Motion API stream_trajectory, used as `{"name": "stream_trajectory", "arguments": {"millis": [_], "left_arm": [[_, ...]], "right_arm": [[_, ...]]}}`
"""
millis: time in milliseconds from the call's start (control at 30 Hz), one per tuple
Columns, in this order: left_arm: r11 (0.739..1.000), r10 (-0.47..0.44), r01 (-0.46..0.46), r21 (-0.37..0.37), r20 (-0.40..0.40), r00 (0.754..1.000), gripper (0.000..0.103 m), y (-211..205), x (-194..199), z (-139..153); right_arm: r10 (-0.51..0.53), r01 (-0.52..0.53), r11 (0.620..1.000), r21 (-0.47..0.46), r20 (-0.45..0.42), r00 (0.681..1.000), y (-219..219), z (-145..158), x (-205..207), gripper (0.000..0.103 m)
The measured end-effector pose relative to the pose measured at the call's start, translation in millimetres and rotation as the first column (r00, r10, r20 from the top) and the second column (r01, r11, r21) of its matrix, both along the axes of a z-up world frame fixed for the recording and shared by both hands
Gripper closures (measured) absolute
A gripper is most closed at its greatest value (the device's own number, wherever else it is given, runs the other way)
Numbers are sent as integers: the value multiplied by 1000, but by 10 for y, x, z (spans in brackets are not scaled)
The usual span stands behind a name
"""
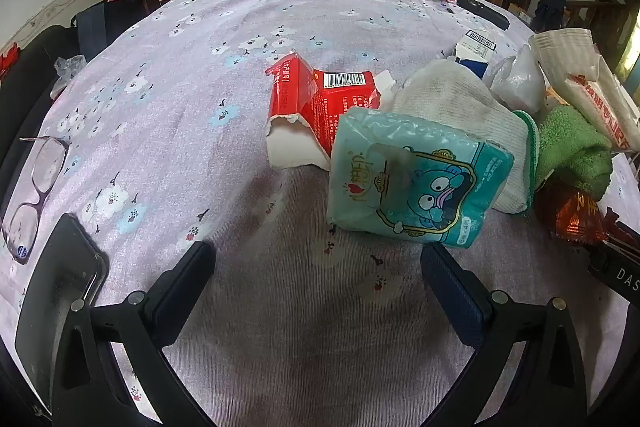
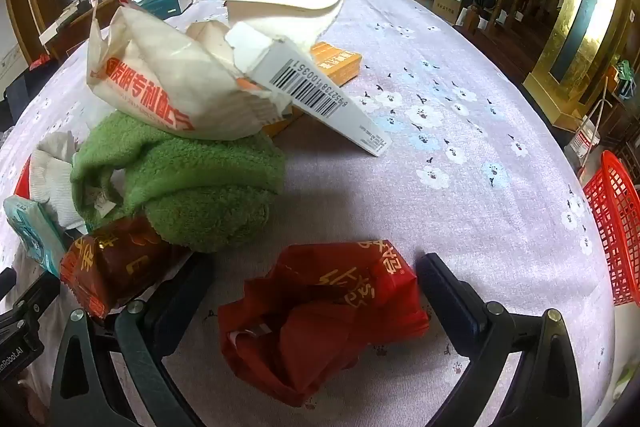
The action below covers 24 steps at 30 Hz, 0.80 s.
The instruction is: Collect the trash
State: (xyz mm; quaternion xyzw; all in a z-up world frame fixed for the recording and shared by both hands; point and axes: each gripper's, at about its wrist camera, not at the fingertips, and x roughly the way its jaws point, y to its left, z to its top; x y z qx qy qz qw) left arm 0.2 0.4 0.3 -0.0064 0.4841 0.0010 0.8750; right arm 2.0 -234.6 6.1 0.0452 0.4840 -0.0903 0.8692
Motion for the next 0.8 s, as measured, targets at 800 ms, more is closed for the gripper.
{"name": "stream_trajectory", "arguments": {"millis": [800], "left_arm": [[998, 63, -63, 0, 98, 993, 0, -17, -1241, 689]], "right_arm": [[161, -157, 986, 56, -76, 984, -147, 84, -231, 2]]}}
